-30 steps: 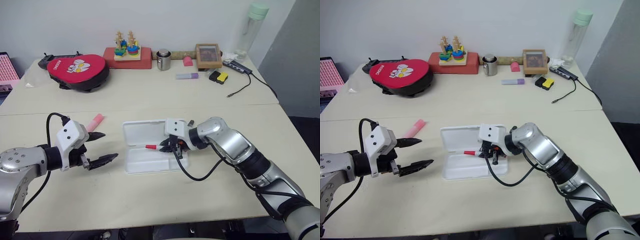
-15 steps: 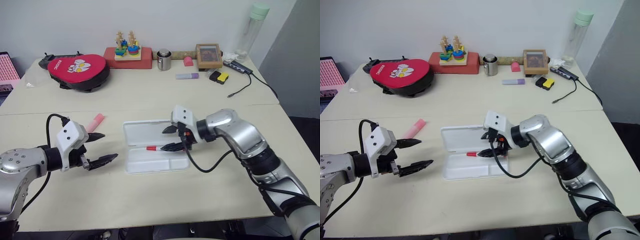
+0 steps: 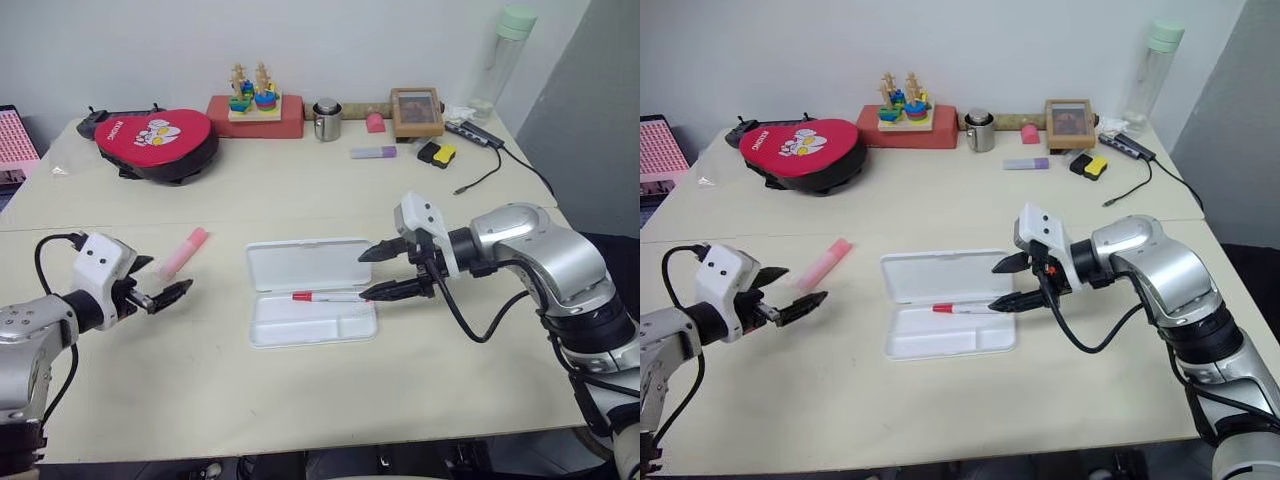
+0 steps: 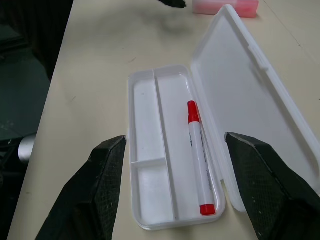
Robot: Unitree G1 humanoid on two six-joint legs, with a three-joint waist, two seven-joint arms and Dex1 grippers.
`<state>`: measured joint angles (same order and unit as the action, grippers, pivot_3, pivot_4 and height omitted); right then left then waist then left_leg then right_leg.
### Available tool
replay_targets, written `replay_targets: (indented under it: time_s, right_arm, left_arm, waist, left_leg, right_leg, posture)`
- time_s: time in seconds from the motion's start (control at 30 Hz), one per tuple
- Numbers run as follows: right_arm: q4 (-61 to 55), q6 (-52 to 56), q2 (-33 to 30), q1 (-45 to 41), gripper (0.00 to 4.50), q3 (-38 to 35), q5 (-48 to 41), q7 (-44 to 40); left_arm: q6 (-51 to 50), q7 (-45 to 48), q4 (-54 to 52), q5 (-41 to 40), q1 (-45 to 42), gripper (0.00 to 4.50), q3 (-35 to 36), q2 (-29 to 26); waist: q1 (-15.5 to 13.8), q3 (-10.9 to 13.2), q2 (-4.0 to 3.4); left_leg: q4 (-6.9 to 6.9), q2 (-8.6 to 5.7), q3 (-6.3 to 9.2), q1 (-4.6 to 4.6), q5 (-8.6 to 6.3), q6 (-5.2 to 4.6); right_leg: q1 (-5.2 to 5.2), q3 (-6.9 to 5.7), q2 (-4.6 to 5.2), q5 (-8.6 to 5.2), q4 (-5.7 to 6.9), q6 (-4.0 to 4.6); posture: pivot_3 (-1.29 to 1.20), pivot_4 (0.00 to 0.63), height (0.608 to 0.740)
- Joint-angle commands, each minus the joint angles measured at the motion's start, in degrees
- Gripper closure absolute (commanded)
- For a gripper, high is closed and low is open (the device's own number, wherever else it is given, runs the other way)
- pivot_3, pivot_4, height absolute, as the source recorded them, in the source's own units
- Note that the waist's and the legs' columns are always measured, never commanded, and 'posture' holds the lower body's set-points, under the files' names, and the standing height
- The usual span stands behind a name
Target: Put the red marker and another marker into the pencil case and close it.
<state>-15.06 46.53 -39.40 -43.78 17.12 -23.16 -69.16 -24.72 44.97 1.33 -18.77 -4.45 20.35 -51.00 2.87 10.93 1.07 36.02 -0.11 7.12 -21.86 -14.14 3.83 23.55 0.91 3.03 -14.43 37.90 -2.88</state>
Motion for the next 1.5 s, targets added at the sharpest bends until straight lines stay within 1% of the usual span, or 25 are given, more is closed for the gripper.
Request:
replay_targets:
  time_s: [0.03,0.13,0.27,0.5,0.63,0.7,0.73,0.9,1.03,1.07,1.3,1.33,1.5]
  right_arm:
    - [-2.0,-2.0,-0.7,0.1,1.21,0.3,0.5,-0.2]
    - [-2.2,-2.7,-0.4,1.0,1.21,1.0,1.2,0.6]
    - [-2.5,-2.5,-0.3,1.4,1.21,0.7,1.0,1.0]
    - [-2.8,-2.5,-0.6,2.1,1.21,0.4,1.0,1.7]
    - [-3.0,-2.5,-0.7,2.2,1.21,0.5,0.9,1.9]
    - [-3.2,-2.2,-0.6,2.1,1.17,0.5,0.8,2.1]
    - [-3.3,-2.0,-0.6,2.1,1.17,0.5,0.7,2.2]
    - [-3.5,-1.6,-0.5,2.0,1.17,0.6,0.6,2.4]
    - [-3.6,-1.4,-0.4,2.0,1.17,0.7,0.6,2.6]
    - [-3.6,-1.4,-0.4,2.0,1.17,0.7,0.6,2.6]
    - [-3.8,-0.9,-0.3,2.0,1.17,0.7,0.4,3.1]
    - [-3.8,-0.8,-0.3,2.0,1.17,0.7,0.4,3.1]
    - [-3.9,-0.7,-0.5,2.1,1.17,0.6,0.6,3.4]
  left_arm:
    - [2.3,-0.5,2.8,1.4,-2.5,0.0,-0.3,-0.2]
    - [3.8,-0.6,8.1,2.8,-6.7,0.0,-2.6,0.2]
    - [5.5,-0.4,13.5,4.1,-10.3,0.0,-4.8,1.0]
    - [6.4,-0.5,19.6,4.9,-13.4,0.0,-6.9,3.4]
    - [7.0,-0.7,21.0,5.6,-14.2,0.0,-7.7,4.4]
    - [7.1,-0.6,20.6,5.3,-14.4,0.37,-7.8,5.2]
    - [6.9,-0.5,20.0,5.2,-14.3,0.44,-8.1,5.5]
    - [6.4,0.5,17.5,4.9,-13.2,1.53,-9.1,6.6]
    - [5.5,1.0,15.3,4.5,-12.7,2.21,-9.4,7.1]
    - [5.4,1.0,15.1,4.6,-12.6,2.47,-9.4,7.1]
    - [5.7,-0.1,15.4,5.3,-13.1,3.86,-9.2,7.5]
    - [5.8,-0.5,15.8,5.5,-13.3,3.95,-9.3,7.5]
    - [6.5,-1.6,16.5,6.2,-13.5,3.95,-9.6,7.9]
  waist:
    - [0.0,0.0,0.01]
    - [0.0,0.0,0.01]
    - [-0.1,0.0,0.01]
    - [0.0,0.0,0.02]
    - [0.0,0.0,0.02]
    - [0.0,0.0,0.03]
    - [0.0,0.0,0.03]
    - [0.0,0.0,0.03]
    - [0.0,0.0,0.03]
    - [0.0,0.0,0.03]
    - [0.0,0.0,0.03]
    - [0.0,0.0,0.03]
    - [0.0,0.0,0.03]
  left_leg:
    - [0.0,0.01,0.0,0.0,0.0,0.0]
    - [0.0,0.01,0.01,-0.02,0.0,0.0]
    - [0.0,-0.01,0.02,-0.01,0.0,0.0]
    - [0.01,-0.01,0.05,-0.02,0.0,0.0]
    - [0.02,-0.02,0.04,-0.02,0.0,0.0]
    - [0.03,-0.02,0.05,-0.02,0.0,0.0]
    - [0.02,-0.02,0.05,-0.02,0.0,0.0]
    - [0.03,-0.02,0.05,-0.02,0.0,0.0]
    - [0.03,-0.02,0.06,-0.02,0.0,0.0]
    - [0.03,-0.02,0.06,-0.02,0.0,0.0]
    - [0.03,-0.02,0.07,-0.02,0.0,0.0]
    - [0.03,-0.02,0.06,-0.02,0.0,0.0]
    - [0.04,-0.02,0.06,-0.02,0.0,0.0]
  right_leg:
    - [0.0,0.0,0.0,0.0,-0.01,0.0]
    - [0.0,-0.02,0.0,0.0,-0.01,0.0]
    - [0.0,-0.01,0.0,0.02,0.02,0.03]
    - [0.01,-0.03,0.0,0.03,0.05,0.03]
    - [0.0,-0.02,0.01,0.03,0.05,0.03]
    - [0.01,-0.03,0.0,0.03,0.07,0.03]
    - [0.01,-0.03,0.0,0.05,0.07,0.05]
    - [0.0,-0.02,0.01,0.14,0.07,0.21]
    - [0.0,-0.03,0.01,0.15,0.07,0.22]
    - [0.0,-0.03,0.01,0.15,0.08,0.22]
    - [0.0,-0.03,0.0,0.15,0.08,0.22]
    - [0.0,-0.03,0.0,0.15,0.08,0.22]
    - [0.0,-0.02,0.0,0.15,0.08,0.22]
  posture:
    - [0.0,0.15,0.74]
    - [0.0,0.15,0.74]
    - [0.0,0.15,0.74]
    - [0.0,0.15,0.74]
    - [0.0,0.15,0.74]
    - [0.0,0.15,0.74]
    - [0.0,0.15,0.74]
    - [0.0,0.15,0.74]
    - [0.0,0.15,0.74]
    - [0.0,0.15,0.74]
    - [0.0,0.15,0.74]
    - [0.0,0.15,0.74]
    - [0.0,0.15,0.74]
